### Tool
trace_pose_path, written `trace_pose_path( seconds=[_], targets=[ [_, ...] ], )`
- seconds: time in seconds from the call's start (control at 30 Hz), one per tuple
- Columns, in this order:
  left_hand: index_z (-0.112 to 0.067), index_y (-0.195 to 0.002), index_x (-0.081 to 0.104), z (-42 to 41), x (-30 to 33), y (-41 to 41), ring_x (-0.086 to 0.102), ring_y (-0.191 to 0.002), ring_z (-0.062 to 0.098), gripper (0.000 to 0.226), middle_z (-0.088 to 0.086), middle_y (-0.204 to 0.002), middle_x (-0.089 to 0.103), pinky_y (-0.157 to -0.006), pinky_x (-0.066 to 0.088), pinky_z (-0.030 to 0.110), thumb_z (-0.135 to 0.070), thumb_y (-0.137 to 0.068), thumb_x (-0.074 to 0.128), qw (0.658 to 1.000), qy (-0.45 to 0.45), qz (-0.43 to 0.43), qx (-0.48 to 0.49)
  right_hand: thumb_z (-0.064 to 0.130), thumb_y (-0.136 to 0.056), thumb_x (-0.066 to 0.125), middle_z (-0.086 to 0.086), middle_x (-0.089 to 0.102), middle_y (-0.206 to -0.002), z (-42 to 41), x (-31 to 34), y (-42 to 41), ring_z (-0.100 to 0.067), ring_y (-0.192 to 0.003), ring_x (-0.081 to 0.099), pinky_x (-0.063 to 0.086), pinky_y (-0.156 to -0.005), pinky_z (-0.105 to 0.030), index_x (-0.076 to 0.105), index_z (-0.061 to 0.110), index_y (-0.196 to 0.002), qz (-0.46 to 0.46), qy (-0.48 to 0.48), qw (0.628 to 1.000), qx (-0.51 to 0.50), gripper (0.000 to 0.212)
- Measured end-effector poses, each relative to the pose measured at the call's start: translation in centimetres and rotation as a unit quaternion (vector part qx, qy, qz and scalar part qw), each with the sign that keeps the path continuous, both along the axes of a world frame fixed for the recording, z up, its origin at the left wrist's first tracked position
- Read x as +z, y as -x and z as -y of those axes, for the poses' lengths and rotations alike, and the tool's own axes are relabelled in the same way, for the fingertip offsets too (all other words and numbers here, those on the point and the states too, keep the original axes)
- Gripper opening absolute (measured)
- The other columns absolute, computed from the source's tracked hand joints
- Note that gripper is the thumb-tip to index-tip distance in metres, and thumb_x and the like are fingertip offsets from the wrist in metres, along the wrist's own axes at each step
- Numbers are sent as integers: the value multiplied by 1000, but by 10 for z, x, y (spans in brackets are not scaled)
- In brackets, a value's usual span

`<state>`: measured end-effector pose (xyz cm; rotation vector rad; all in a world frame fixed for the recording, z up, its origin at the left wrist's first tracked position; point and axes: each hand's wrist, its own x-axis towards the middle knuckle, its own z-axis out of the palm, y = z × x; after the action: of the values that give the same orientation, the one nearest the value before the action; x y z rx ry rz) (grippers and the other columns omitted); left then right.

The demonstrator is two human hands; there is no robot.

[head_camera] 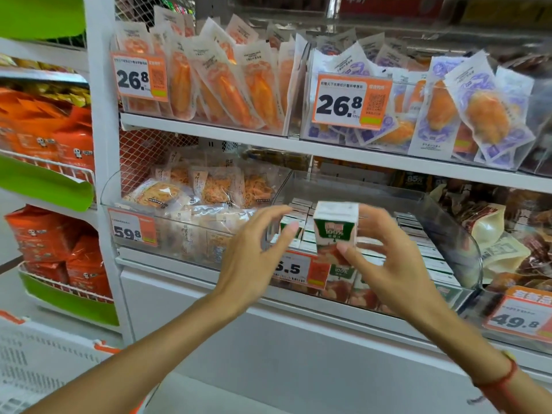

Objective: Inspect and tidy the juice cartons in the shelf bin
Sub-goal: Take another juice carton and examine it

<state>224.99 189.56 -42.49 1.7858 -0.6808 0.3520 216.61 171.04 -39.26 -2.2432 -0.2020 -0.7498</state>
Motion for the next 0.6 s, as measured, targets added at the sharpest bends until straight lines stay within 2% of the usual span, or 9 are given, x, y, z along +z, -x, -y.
trace_pose_path(
  seconds=[0.03, 0.1, 0.17, 0.27, 0.33, 0.4, 0.5, 0.6],
  targets=[
    [-33, -133, 53, -1, -3, -13, 49, -115, -11, 42, -27, -128, 51, -100, 46, 29, -49, -95, 48, 998, -22, 24, 48, 31, -87, 66, 23, 62, -108, 2, 8, -8, 0, -105, 60, 51, -87, -23, 37, 44, -133, 7, 20, 1000, -8, 56],
    [-25, -141, 46, -3, -13, -38, 46, -127, 4, 41, -12, -141, 49, -110, 37, 33, -37, -101, 44, 990, -81, 37, 112, 24, -90, 65, 20, 59, -106, 5, 20, -27, -6, -105, 60, 50, -90, -29, 27, 47, -140, 7, 65, 998, -6, 66],
    [-21, -145, 41, -4, -29, -55, 42, -134, 13, 44, -4, -146, 47, -112, 28, 30, -36, -103, 40, 980, -139, 25, 138, 17, -91, 65, 16, 61, -106, 5, 25, -48, -10, -106, 60, 53, -92, -37, 35, 39, -140, 1, 106, 994, 0, 61],
    [-18, -140, 49, -7, -49, -65, 48, -129, 18, 41, 0, -135, 58, -112, 19, 23, -35, -104, 38, 963, -204, 77, 156, 12, -89, 67, 7, 65, -109, 3, 27, -75, -14, -103, 63, 55, -90, -41, 44, 31, -134, -8, 128, 992, 20, 54],
    [-17, -136, 53, -10, -58, -65, 51, -124, 19, 41, -1, -129, 62, -112, 15, 22, -35, -103, 38, 955, -223, 111, 161, 11, -88, 69, 3, 68, -111, 0, 23, -93, -17, -102, 65, 56, -88, -44, 45, 28, -133, -15, 140, 990, 33, 54],
    [-16, -137, 53, -11, -63, -63, 48, -125, 18, 43, -1, -131, 60, -113, 7, 19, -37, -104, 37, 951, -229, 122, 168, 12, -86, 70, 0, 68, -112, -3, 17, -108, -19, -102, 65, 56, -86, -45, 45, 28, -132, -26, 146, 988, 42, 55],
    [-16, -140, 51, -11, -64, -60, 44, -129, 15, 50, -2, -136, 57, -114, 4, 19, -42, -101, 33, 952, -228, 118, 166, 14, -85, 72, 1, 69, -110, -4, 5, -123, -14, -98, 67, 58, -81, -39, 46, 28, -130, -29, 150, 987, 49, 54],
    [-18, -141, 49, -9, -64, -60, 40, -131, 12, 53, -3, -138, 55, -116, 4, 23, -44, -100, 29, 954, -225, 110, 165, 14, -84, 74, 12, 66, -101, 0, -8, -131, -2, -93, 66, 57, -72, -21, 46, 27, -124, -36, 85, 994, 53, 50]
  ],
)
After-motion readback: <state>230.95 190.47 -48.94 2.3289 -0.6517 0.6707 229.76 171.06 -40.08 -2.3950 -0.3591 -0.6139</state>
